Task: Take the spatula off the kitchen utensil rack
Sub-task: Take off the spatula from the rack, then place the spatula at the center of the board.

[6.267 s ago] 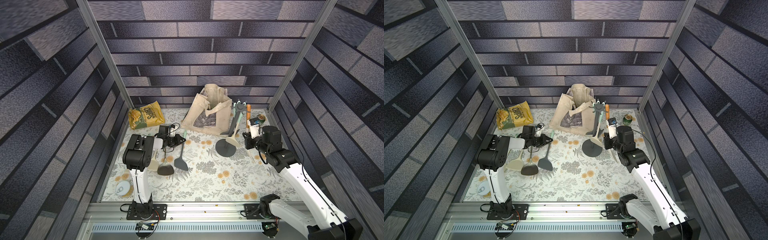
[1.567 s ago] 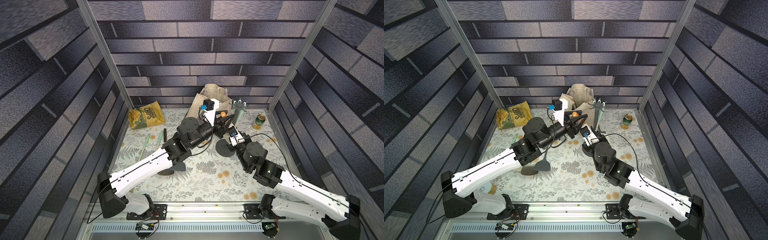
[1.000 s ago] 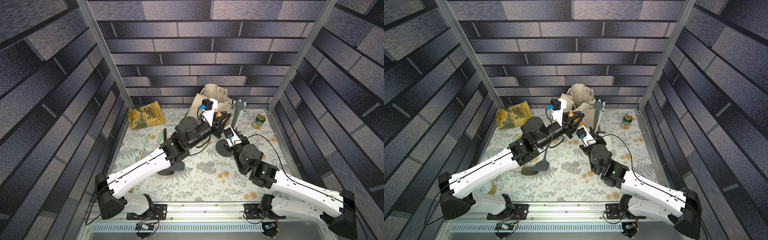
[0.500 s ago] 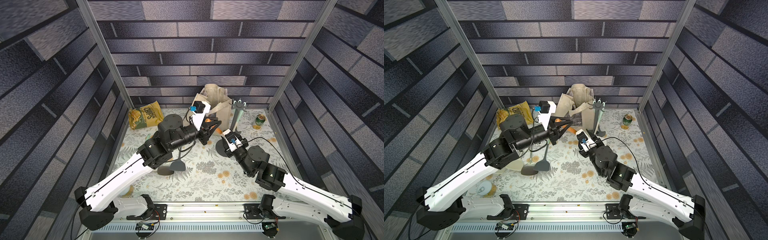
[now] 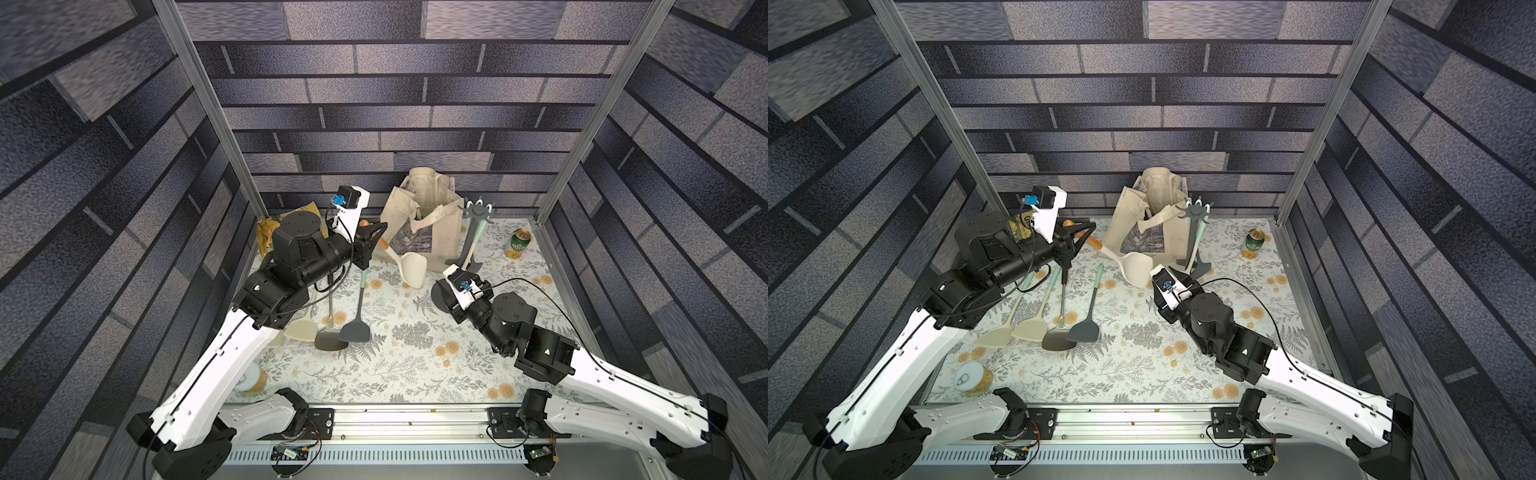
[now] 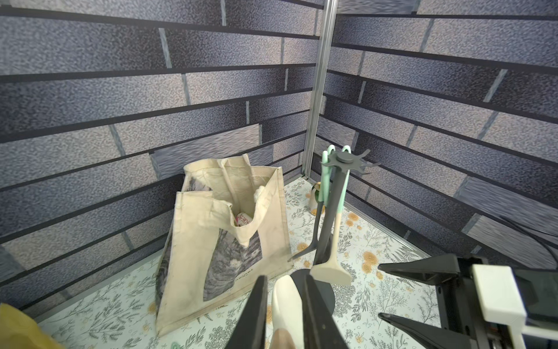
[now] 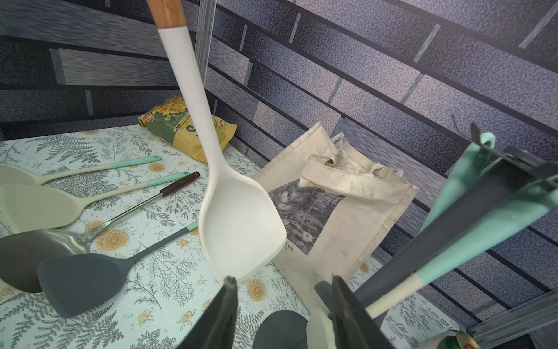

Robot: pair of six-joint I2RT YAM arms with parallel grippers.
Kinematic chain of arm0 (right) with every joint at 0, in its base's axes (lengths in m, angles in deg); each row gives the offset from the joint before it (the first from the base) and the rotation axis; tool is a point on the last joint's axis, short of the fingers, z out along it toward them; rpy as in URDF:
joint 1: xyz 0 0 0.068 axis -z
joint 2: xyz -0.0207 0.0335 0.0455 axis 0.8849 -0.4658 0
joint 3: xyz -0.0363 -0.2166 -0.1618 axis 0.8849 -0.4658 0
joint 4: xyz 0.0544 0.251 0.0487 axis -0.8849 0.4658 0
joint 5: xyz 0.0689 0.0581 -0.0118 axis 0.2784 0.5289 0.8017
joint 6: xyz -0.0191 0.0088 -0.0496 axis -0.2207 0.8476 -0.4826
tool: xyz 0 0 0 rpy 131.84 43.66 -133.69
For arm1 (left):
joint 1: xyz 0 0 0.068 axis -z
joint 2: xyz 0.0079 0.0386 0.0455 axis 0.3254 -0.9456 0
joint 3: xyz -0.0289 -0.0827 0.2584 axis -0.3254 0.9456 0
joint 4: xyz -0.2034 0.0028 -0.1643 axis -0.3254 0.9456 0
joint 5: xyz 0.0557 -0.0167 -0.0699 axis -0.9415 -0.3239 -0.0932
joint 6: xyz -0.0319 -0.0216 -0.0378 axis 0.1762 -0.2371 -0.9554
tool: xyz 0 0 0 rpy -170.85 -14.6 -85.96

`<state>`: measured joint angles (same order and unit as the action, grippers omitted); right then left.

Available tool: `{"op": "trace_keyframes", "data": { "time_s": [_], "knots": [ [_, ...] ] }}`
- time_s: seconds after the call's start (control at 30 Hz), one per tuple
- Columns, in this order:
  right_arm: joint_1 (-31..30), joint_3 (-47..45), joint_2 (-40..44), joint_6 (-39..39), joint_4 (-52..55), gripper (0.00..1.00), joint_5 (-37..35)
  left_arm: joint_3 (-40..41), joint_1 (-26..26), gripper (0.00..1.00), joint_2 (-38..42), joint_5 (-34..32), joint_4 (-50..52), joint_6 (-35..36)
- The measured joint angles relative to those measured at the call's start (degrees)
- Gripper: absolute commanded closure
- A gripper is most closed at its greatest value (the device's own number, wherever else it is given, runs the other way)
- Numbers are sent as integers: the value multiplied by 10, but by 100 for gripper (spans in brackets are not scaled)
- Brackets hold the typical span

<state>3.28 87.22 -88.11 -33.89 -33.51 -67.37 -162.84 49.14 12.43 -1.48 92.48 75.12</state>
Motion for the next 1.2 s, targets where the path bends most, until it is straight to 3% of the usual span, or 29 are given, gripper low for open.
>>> {"op": "trace_keyframes", "data": {
  "time_s": [0.13,0.4,0.6,0.87,1.03,1.2],
  "knots": [
    [17,28,-12,22,38,45,-2,-28,-69,100,-18,92,21,-1],
    [85,68,-22,83,98,44,63,-130,-111,100,-120,267,114,21],
    [131,84,3,123,138,44,152,-152,-116,100,-184,323,171,71],
    [210,106,55,191,190,51,208,-196,-141,100,-273,419,206,129],
    [266,124,53,233,221,52,242,-263,-145,100,-351,471,253,175],
    [351,126,27,289,234,53,329,-293,-145,100,-406,497,304,220]
  ]
}}
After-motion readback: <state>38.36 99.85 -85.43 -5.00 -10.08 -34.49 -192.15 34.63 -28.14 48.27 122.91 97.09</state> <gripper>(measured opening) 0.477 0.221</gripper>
